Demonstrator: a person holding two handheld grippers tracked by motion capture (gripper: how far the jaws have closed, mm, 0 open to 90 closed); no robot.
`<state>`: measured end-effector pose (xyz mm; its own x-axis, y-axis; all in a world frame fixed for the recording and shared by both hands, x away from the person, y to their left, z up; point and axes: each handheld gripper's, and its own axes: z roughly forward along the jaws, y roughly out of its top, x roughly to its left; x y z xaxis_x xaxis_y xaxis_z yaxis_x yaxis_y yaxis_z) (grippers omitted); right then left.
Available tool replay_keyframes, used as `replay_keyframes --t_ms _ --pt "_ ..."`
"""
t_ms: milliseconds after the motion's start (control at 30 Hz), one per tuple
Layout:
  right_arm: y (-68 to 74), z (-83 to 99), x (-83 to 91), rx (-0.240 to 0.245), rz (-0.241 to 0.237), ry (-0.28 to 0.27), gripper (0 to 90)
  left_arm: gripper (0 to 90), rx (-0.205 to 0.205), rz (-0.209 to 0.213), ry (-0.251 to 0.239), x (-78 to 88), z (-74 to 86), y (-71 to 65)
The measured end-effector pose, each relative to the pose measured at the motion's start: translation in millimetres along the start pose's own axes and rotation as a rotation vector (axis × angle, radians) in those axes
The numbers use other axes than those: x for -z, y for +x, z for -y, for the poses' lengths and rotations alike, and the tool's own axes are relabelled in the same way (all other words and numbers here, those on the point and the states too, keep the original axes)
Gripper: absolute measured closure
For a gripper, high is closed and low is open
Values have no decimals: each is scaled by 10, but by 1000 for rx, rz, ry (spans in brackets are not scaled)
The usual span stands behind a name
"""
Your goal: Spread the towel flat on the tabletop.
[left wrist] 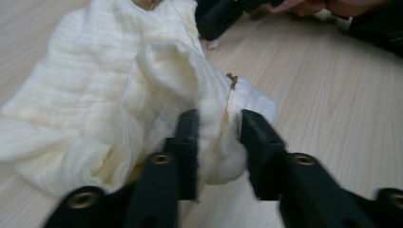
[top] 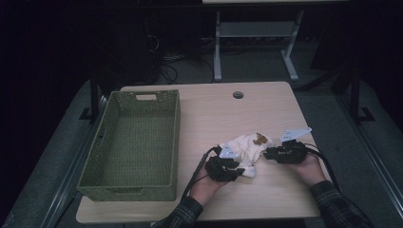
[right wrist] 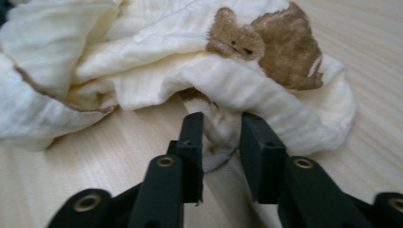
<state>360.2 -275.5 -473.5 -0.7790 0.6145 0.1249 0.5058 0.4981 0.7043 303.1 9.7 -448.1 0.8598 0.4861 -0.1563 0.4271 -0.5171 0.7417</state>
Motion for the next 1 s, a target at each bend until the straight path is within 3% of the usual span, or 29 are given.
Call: replay_keyframes --t_ms 100,167,267,567,833,1000 --pt "4 1 3 11 28 3 829 832 -2 18 9 -4 -5 17" --pt "4 2 6 17 37 2 863 852 2 21 4 11 -17 13" --pt "-3 0 42 26 53 -3 870 856 -5 3 -22 89 -44 23" --pt "-113 97 343 15 119 -26 874 857 36 -60 -90 349 -41 153" --pt "-291 263 682 -35 176 -67 879 858 61 -112 -110 469 -24 215" --pt "-241 361 822 -44 165 -77 879 856 74 -86 -95 491 1 160"
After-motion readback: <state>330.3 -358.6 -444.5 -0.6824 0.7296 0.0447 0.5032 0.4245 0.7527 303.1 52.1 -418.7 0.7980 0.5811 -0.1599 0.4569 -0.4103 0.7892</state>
